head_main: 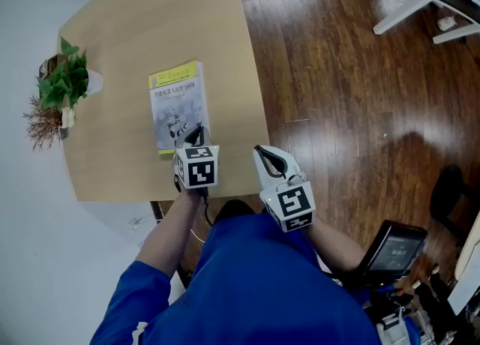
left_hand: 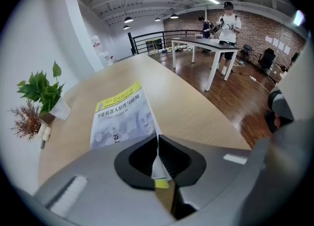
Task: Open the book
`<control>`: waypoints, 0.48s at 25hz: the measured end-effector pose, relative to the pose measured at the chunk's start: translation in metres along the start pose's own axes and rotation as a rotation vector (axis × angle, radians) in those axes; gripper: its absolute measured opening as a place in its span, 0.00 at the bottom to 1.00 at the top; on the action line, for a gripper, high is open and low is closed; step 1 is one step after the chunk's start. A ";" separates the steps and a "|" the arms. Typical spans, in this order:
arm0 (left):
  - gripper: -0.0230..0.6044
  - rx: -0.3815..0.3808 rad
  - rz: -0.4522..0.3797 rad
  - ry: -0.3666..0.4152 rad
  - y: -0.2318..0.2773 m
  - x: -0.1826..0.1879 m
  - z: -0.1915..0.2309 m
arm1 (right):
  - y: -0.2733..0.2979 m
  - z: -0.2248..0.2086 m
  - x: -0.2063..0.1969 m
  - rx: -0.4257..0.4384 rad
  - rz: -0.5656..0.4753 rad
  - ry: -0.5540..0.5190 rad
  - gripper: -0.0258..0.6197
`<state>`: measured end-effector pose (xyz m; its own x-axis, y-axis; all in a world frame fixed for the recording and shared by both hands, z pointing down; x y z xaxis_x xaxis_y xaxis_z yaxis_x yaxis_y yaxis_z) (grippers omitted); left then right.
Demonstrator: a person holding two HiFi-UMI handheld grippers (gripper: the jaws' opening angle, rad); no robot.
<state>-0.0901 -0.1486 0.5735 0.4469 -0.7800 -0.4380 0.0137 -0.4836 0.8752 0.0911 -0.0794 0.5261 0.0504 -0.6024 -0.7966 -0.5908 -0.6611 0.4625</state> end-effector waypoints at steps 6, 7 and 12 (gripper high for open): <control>0.06 -0.037 -0.033 -0.068 -0.015 -0.001 0.016 | 0.000 0.005 0.007 0.011 -0.012 -0.004 0.04; 0.06 -0.050 -0.039 -0.094 -0.015 -0.002 0.021 | 0.003 0.006 0.007 0.014 -0.008 -0.004 0.04; 0.06 -0.127 -0.072 -0.218 -0.021 -0.008 0.045 | 0.009 0.015 0.010 0.025 0.006 -0.039 0.04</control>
<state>-0.1339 -0.1501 0.5496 0.2374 -0.8190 -0.5224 0.1570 -0.4984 0.8526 0.0741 -0.0847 0.5165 0.0156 -0.5886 -0.8083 -0.6111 -0.6455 0.4582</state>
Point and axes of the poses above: the fingertips, and each gripper's own axes: y forward along the fingers, z to its left, x out of its top, the point moved 5 cm from there along -y, backward along the fingers, and after that the axes turned 3 degrees about y, right-handed, at the moved point
